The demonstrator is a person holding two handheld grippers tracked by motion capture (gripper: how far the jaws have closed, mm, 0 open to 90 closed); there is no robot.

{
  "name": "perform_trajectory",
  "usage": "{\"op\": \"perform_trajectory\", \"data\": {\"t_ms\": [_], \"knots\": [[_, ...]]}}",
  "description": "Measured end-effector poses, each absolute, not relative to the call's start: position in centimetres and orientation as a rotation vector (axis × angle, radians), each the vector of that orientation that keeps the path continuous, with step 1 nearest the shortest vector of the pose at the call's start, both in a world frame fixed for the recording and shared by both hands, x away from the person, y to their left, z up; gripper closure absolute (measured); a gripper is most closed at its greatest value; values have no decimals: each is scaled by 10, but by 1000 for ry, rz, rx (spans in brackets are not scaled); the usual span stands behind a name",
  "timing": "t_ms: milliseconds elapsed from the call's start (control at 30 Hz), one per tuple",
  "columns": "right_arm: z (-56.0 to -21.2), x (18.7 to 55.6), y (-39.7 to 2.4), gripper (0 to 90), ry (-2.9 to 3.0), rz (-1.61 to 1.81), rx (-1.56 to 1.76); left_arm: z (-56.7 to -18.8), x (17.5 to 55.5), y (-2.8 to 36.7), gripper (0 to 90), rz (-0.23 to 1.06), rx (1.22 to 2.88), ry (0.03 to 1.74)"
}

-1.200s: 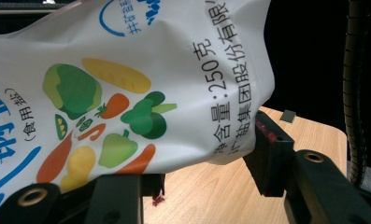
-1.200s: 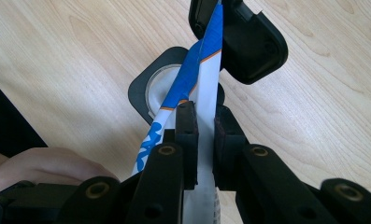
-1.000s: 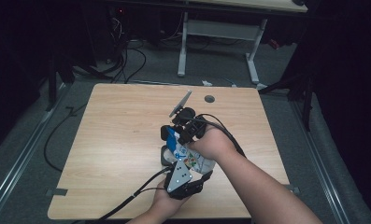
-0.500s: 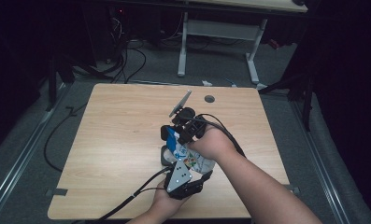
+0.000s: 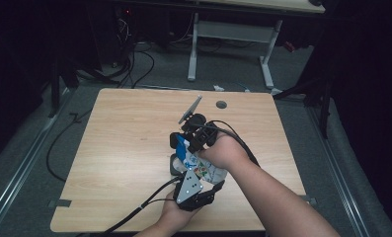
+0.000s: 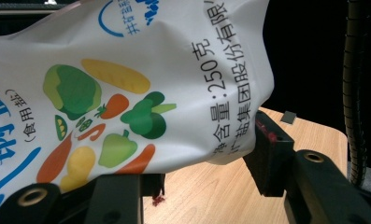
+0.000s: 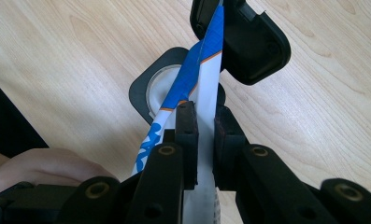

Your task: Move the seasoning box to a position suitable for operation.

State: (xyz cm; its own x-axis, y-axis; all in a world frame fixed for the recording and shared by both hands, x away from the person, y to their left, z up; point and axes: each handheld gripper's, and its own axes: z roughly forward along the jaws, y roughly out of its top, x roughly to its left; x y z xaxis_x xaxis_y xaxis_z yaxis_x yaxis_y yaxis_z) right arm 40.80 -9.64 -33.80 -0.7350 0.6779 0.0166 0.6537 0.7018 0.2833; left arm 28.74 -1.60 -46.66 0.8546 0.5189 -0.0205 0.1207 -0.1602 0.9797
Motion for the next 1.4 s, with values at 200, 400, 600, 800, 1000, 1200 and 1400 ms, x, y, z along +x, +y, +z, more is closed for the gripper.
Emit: {"op": "perform_trajectory", "data": {"t_ms": [200, 400, 600, 800, 1000, 1200, 1400], "knots": [[-338, 408, -96, 829, 2816, 413, 1108, -467, 287, -16, 541, 376, 1717, 496], [-338, 408, -96, 828, 2816, 416, 1111, -467, 287, -16, 541, 376, 1716, 496], [-338, 408, -96, 829, 2813, 416, 1122, -467, 288, -16, 541, 377, 1717, 497], [-338, 408, -96, 829, 2812, 413, 1129, -466, 288, -15, 541, 377, 1718, 494], [-338, 408, -96, 829, 2813, 417, 1128, -466, 288, -16, 541, 378, 1715, 495], [-339, 408, -96, 829, 2812, 414, 1124, -467, 288, -17, 541, 376, 1711, 496], [-338, 408, -97, 829, 2810, 415, 1120, -466, 288, -17, 541, 374, 1710, 497]]}}
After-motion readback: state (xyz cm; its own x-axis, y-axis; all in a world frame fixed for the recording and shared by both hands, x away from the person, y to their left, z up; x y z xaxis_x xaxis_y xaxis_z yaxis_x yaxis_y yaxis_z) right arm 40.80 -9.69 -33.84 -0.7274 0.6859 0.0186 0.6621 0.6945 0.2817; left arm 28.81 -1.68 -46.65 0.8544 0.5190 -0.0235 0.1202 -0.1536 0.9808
